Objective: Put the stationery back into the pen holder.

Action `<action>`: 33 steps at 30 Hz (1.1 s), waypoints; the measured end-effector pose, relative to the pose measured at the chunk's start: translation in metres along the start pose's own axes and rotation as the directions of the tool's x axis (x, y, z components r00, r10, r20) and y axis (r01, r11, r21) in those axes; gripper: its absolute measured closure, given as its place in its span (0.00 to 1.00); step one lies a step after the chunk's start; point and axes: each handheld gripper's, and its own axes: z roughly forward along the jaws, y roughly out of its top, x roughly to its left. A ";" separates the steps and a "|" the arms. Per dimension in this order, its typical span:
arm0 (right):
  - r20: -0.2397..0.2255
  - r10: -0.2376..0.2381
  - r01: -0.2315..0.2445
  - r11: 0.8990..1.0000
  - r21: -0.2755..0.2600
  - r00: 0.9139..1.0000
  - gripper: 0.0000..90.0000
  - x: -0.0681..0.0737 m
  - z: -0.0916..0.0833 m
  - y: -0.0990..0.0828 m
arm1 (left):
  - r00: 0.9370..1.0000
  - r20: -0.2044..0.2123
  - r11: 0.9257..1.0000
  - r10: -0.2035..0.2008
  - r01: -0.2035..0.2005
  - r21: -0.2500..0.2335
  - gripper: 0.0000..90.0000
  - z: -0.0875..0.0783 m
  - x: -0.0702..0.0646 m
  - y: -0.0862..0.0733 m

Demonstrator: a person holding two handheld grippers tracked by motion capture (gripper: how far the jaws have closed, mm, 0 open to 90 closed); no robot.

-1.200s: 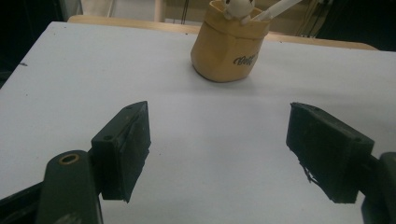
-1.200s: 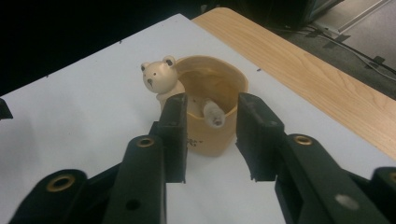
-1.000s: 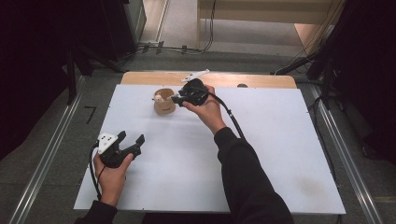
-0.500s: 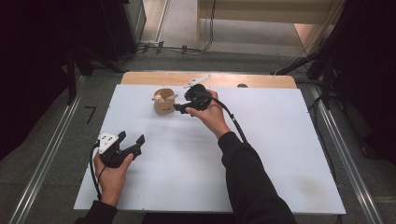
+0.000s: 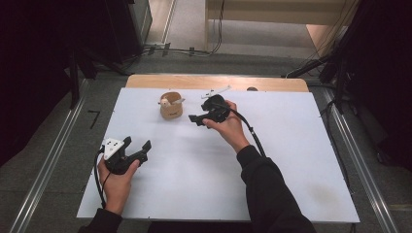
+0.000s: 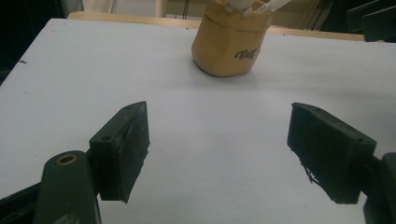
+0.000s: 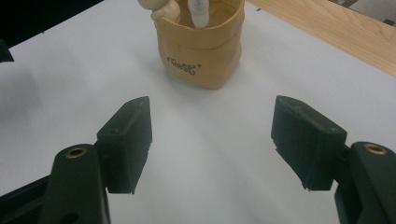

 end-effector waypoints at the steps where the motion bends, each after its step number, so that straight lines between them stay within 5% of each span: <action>1: 0.000 -0.002 0.002 1.000 -0.004 1.000 0.31 0.000 -0.002 -0.001 | 1.000 -0.001 1.000 0.001 -0.001 0.002 0.25 0.000 0.000 0.000; 33: 0.066 0.086 -0.083 0.996 -0.043 0.994 0.28 -0.012 -0.083 -0.083 | 1.000 0.000 1.000 0.005 -0.005 0.013 0.24 0.001 -0.001 -0.001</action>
